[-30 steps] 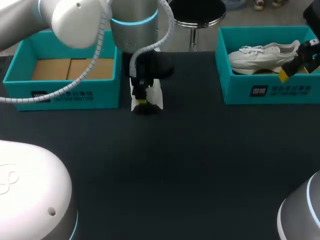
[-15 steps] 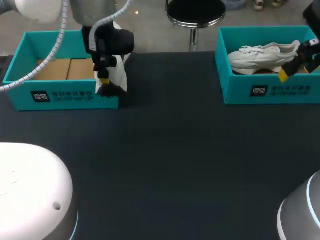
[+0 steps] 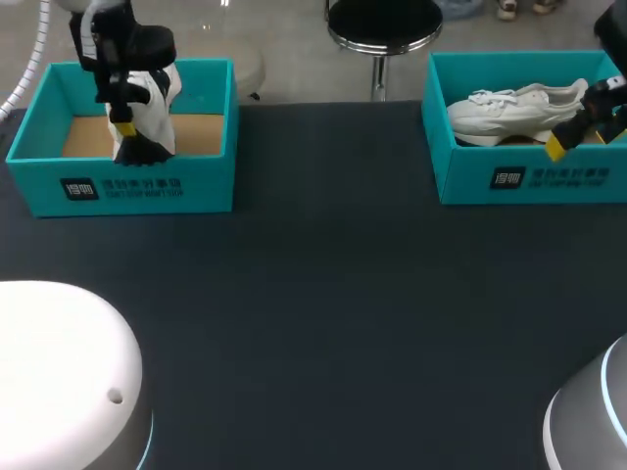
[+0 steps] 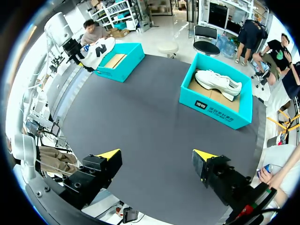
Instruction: Take the shoe out of the shoebox, open the shoe tongue, remove and reinsert the insole, then place the shoe into the shoebox
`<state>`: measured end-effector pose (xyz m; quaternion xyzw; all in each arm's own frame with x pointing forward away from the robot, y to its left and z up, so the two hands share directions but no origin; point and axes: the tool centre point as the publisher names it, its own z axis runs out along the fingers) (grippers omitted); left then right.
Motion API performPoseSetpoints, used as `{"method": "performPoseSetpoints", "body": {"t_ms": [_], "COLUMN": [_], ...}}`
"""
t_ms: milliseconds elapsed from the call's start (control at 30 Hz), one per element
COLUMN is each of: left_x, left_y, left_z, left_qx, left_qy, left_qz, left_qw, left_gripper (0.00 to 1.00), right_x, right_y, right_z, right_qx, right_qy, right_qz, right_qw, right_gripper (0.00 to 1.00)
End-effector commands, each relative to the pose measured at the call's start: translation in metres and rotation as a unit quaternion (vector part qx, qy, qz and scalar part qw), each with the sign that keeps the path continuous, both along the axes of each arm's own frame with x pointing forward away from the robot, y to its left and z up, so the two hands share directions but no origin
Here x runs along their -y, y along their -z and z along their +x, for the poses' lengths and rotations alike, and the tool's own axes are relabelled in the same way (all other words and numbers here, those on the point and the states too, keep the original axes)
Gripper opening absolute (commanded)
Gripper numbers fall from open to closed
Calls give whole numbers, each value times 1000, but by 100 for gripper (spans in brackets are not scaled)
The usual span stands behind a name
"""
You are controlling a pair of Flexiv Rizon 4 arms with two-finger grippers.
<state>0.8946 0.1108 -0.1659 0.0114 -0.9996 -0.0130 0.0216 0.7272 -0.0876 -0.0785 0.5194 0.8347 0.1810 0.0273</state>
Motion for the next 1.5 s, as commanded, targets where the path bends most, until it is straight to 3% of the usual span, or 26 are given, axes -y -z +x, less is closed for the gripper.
{"method": "performPoseSetpoints", "body": {"t_ms": [33,233,467,1500], "left_x": [-30,-57,-73,-71], "left_y": [-4,-2,1,9], "left_z": [5,15,24,31], "left_qx": [1,-1,-15,-24], "left_qy": [-10,-24,-15,-16], "left_qz": [7,48,27,27], "left_qw": [1000,999,999,999], "left_gripper": [0,0,0,0], "right_x": [0,0,0,0], "right_y": [0,0,0,0], "right_z": [2,2,2,2], "right_qx": [-2,-2,-2,-2], "right_qy": [0,0,0,0], "right_qz": [-1,-1,-1,-1], "right_qw": [1000,1000,1000,1000], "right_gripper": [100,100,100,100]}}
